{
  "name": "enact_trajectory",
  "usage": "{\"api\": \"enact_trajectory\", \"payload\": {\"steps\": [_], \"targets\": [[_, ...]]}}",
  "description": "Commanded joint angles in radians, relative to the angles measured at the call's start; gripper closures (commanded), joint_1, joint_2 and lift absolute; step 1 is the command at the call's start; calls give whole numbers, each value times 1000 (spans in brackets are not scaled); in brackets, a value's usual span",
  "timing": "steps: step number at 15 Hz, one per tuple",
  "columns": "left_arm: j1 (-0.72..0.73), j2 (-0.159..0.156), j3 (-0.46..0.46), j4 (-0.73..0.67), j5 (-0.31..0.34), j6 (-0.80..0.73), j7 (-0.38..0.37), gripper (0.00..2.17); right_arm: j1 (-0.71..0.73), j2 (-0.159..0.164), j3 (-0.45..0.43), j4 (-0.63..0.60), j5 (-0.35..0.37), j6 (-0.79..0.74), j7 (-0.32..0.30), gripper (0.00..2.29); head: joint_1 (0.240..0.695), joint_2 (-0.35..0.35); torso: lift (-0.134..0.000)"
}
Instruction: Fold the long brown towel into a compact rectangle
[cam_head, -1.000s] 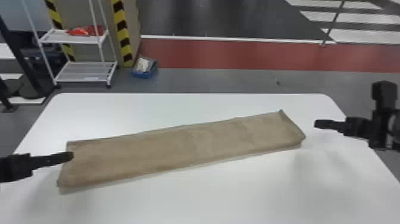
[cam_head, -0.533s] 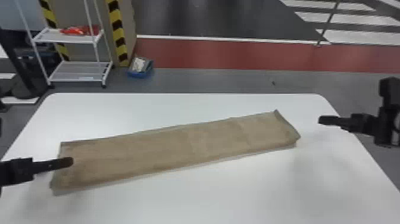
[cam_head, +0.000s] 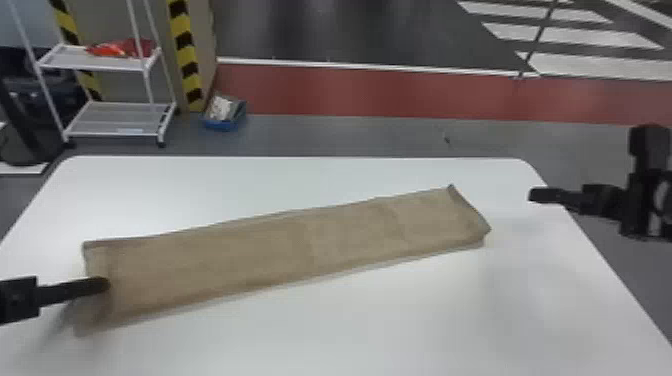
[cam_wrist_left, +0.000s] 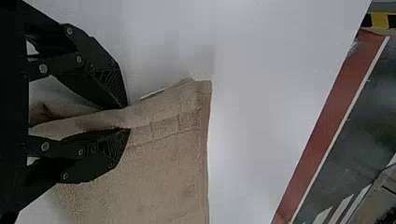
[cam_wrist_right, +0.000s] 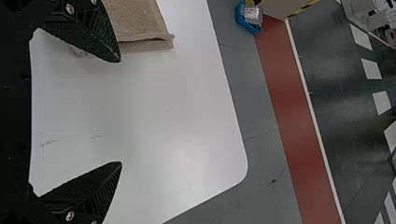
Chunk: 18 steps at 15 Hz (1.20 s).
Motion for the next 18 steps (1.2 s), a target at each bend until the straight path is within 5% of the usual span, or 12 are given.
{"api": "enact_trajectory", "payload": {"steps": [1, 2, 3, 6, 15, 18], "targets": [[1, -4, 5, -2, 7, 35, -17, 1710, -3, -6, -1, 5, -6, -1, 0, 103, 695, -125, -124], [1, -4, 11, -7, 13, 47, -29, 1794, -3, -6, -1, 7, -5, -1, 0, 103, 695, -135, -124], [1, -4, 14, -21, 14, 81, -32, 2138, -3, -9, -1, 7, -6, -1, 0, 103, 695, -139, -124], [0, 2, 64, -41, 24, 74, -124, 2142, -3, -28, -2, 22, -29, -11, 0, 103, 695, -148, -124], [-138, 202, 176, 136, 31, -70, -163, 2142, 31, -51, -16, 22, -55, -29, 0, 103, 695, -61, -124], [-191, 225, 163, 137, 17, -67, -166, 2142, 43, -46, -18, 22, -55, -29, 0, 103, 695, -23, -124]]}}
